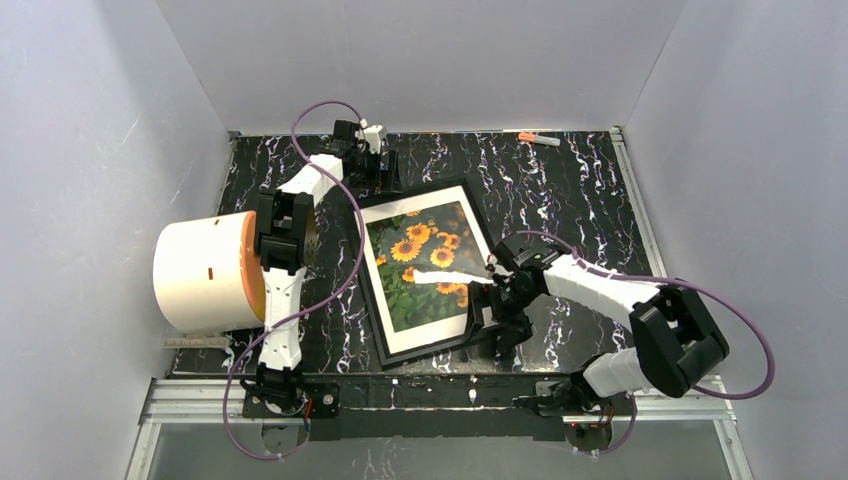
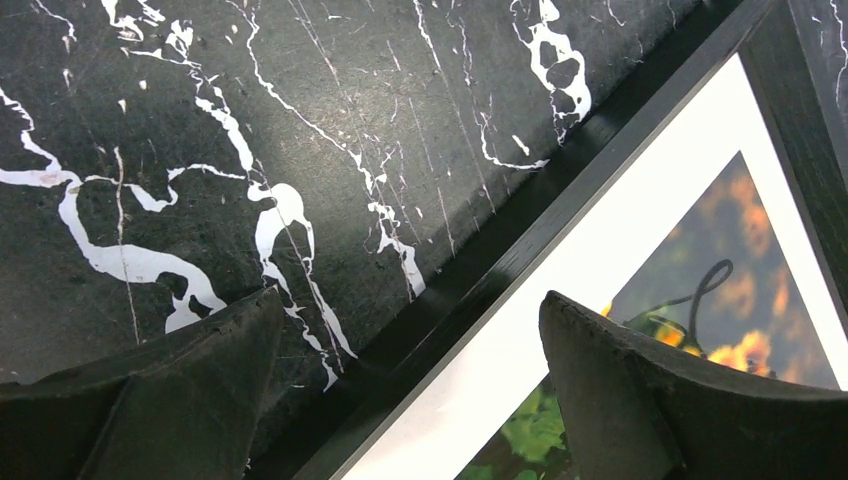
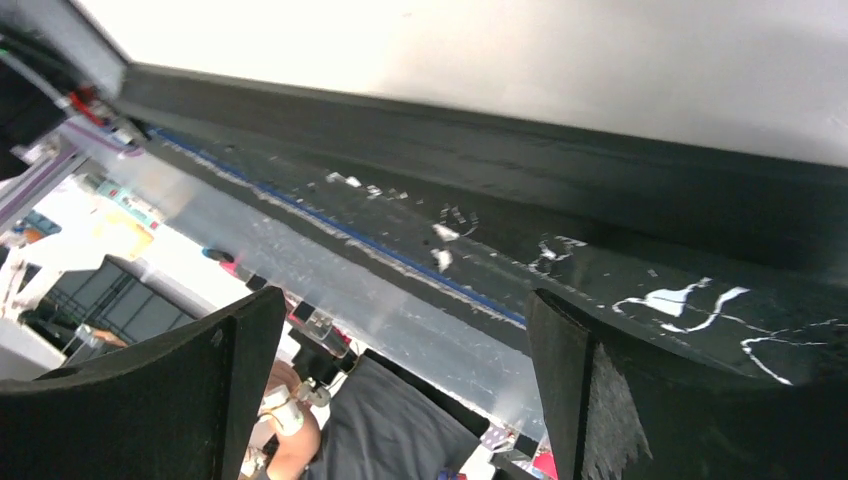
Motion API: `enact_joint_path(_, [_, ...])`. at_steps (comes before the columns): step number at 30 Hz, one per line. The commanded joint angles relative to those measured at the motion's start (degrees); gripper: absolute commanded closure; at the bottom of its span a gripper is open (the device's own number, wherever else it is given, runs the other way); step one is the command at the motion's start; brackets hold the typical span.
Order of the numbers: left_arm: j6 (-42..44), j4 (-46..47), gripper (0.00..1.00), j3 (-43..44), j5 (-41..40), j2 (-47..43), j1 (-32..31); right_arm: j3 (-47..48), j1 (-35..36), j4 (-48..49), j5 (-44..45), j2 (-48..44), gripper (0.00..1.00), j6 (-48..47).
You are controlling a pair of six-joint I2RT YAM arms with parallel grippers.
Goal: Put the photo into the frame
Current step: Adjust the photo frame at the center of the board, then reset both arms
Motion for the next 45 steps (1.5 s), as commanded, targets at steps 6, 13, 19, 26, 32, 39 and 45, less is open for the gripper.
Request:
enact_joint_path(6, [-0.53, -4.11, 0.02, -2.80, 2.76, 0.60, 0.08, -2.07, 0.54, 4.59, 12.05, 3.81, 0.02, 3.58])
enact_joint_path(13, [-1.33, -4.86, 0.09, -6.19, 5.00, -1.51, 0.08, -0.38, -4.05, 9.44, 24.26, 5.65, 0.03, 4.17])
enact_joint_path(19, [-6.74, -8.22, 0.40, -6.38, 1.83, -2.48, 0.77, 3.50, -15.77, 13.21, 24.74, 8.15, 0.08, 2.11])
enact_joint_path(26, [-13.38, -7.92, 0.72, -13.55, 3.95, -7.51, 0.87, 12.60, -24.22, 16.91, 24.65, 16.91, 0.30, 1.09])
enact_joint_path(32, [-15.94, -5.16, 0.77, -26.50, 4.05, -16.66, 0.72, 19.29, -29.39, 22.88, 22.50, 24.08, 0.48, 0.14])
enact_joint_path(39, [-16.40, -4.83, 0.78, -37.00, 1.58, -27.21, -1.24, 29.31, -32.17, 28.45, 17.81, 32.55, 0.56, -2.25])
enact_joint_path(45, [-17.12, -3.87, 0.80, -45.22, -6.41, -34.79, -2.36, 36.09, -32.16, 27.74, 15.07, 37.76, 0.64, -3.83])
